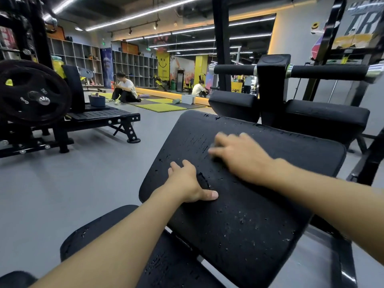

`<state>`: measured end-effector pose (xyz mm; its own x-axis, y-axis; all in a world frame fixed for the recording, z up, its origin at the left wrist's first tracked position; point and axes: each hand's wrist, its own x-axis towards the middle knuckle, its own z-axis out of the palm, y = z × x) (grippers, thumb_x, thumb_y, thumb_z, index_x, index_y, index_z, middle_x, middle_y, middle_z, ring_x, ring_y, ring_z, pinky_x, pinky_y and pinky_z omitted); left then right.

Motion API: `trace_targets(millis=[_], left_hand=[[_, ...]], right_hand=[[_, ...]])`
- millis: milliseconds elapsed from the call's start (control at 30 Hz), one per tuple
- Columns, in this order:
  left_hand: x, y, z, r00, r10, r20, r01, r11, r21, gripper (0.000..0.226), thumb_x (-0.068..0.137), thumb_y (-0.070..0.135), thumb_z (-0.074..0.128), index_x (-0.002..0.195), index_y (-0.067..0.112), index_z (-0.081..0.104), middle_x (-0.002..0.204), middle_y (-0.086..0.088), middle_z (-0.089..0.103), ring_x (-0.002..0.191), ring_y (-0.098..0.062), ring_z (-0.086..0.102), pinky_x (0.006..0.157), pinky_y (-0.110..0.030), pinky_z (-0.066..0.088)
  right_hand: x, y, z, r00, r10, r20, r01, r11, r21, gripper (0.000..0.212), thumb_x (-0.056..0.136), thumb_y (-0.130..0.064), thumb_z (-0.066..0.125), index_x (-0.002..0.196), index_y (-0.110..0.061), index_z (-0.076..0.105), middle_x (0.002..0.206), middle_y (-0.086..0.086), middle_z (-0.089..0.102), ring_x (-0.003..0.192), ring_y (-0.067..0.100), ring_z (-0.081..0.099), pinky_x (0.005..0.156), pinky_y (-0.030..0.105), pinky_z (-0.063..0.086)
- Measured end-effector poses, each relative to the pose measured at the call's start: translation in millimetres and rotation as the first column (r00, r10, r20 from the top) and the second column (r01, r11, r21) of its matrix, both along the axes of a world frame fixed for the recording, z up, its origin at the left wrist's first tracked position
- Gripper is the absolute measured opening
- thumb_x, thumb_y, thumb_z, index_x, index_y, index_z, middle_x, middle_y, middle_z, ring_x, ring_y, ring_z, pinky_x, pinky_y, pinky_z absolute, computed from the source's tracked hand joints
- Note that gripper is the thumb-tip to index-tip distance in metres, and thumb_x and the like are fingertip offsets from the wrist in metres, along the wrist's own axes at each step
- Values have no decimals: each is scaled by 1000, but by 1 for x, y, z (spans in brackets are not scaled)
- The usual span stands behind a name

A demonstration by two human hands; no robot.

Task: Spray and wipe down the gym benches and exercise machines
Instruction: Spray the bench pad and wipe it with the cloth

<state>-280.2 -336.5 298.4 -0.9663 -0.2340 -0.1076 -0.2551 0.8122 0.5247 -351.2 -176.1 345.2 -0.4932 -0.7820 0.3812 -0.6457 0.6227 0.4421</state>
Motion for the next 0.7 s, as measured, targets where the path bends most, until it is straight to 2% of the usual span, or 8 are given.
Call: trace_targets(millis=[100,200,267,400,500,567,633,700], left_hand=[[-1,3,-2,1000,12,-17,-12,1000,-3,125,71,60,81,156,5,7,163,-22,2,152,-36,6,120,-50,25],[0,6,-2,1000,14,-17,-15,999,-40,127,76,57,79,157,3,-3,163,-24,-4,153,-36,1,121,-48,22],[2,8,-2,1000,13,-18,-14,999,-42,128,78,57,77,157,4,-8,164,-23,-10,153,-35,-4,123,-48,19],[8,14,-2,999,14,-47,-18,996,-86,115,84,52,74,157,5,0,165,-19,-10,153,-35,-5,122,-47,20],[14,20,0,991,-16,-136,-12,979,-202,87,84,49,75,145,10,26,155,-14,16,143,-35,19,110,-46,34],[17,22,4,992,-37,-123,13,982,-189,80,86,46,75,142,12,29,150,-13,24,138,-36,27,107,-45,37],[19,25,9,996,-60,-68,51,990,-132,80,83,48,76,140,14,32,148,-14,29,137,-36,32,108,-44,39],[20,31,10,995,-100,17,101,992,-80,106,73,59,80,151,16,22,157,-19,20,145,-38,25,115,-47,34]], right_hand=[[-5,5,8,984,-171,-46,159,968,-195,26,95,-14,47,115,-21,62,121,5,42,98,31,55,77,38,38],[24,-5,-33,998,42,36,-44,997,61,25,86,-14,57,110,-22,63,114,2,47,87,27,59,70,38,44],[21,9,-22,995,83,48,-88,990,109,32,89,-16,56,118,-28,63,114,0,50,91,26,59,72,37,40],[5,25,6,984,-166,-56,154,971,-183,32,93,-13,49,120,-25,61,118,3,46,95,29,56,74,38,36],[41,17,-39,1000,10,12,-10,999,33,26,80,-17,65,105,-22,63,109,1,50,78,24,57,64,36,41],[38,33,-36,996,87,16,-88,989,116,31,78,-17,69,107,-27,65,104,-1,53,76,23,58,62,34,37],[16,46,-7,997,-7,-79,5,1000,-21,35,85,-15,63,115,-31,65,108,0,54,85,26,58,67,36,34],[17,47,-3,978,-185,-92,165,967,-192,31,87,-14,59,115,-26,65,112,2,52,88,29,56,68,37,33]])
